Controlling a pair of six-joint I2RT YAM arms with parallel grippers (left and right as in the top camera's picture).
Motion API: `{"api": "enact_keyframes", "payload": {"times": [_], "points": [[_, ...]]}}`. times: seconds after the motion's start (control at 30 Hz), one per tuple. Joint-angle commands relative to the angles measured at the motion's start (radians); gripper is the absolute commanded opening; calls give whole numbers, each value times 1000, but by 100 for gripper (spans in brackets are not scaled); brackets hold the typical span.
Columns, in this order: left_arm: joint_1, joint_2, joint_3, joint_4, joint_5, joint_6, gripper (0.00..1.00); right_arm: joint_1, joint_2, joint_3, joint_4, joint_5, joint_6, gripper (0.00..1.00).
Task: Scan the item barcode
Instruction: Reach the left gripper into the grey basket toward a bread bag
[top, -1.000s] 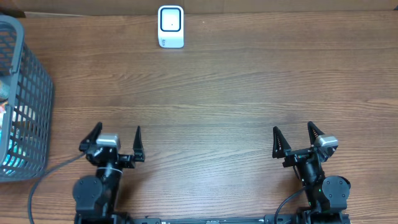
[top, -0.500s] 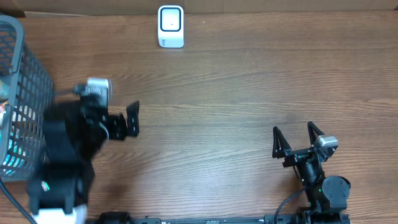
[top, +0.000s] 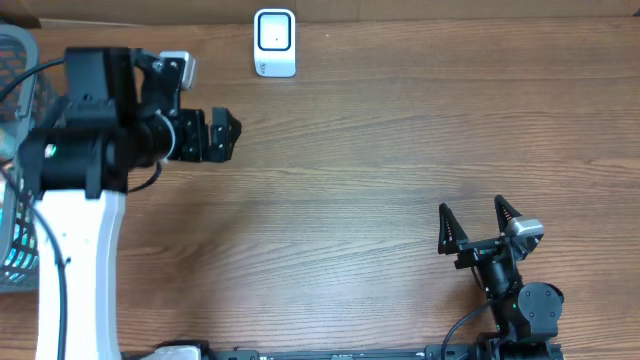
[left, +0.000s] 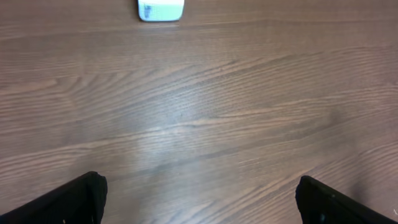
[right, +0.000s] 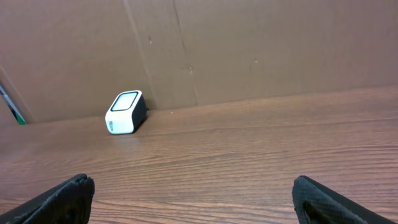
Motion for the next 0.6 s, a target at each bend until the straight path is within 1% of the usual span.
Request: {"api": "enact_keyframes", "payload": {"times": [0.0, 0.13, 0.27, 0.4, 0.57], "points": [[11, 31, 29, 42, 7, -60, 100, -2, -11, -11, 3, 1, -1, 100], [58, 36, 91, 101, -136, -236, 100, -2, -11, -11, 3, 1, -1, 100], [147, 36, 196, 115, -264, -331, 100, -2, -11, -11, 3, 1, -1, 100], [292, 38, 290, 126, -346, -423, 100, -2, -11, -11, 3, 1, -1, 100], [484, 45, 310, 143, -440, -505, 100, -2, -11, -11, 3, 1, -1, 100]]}}
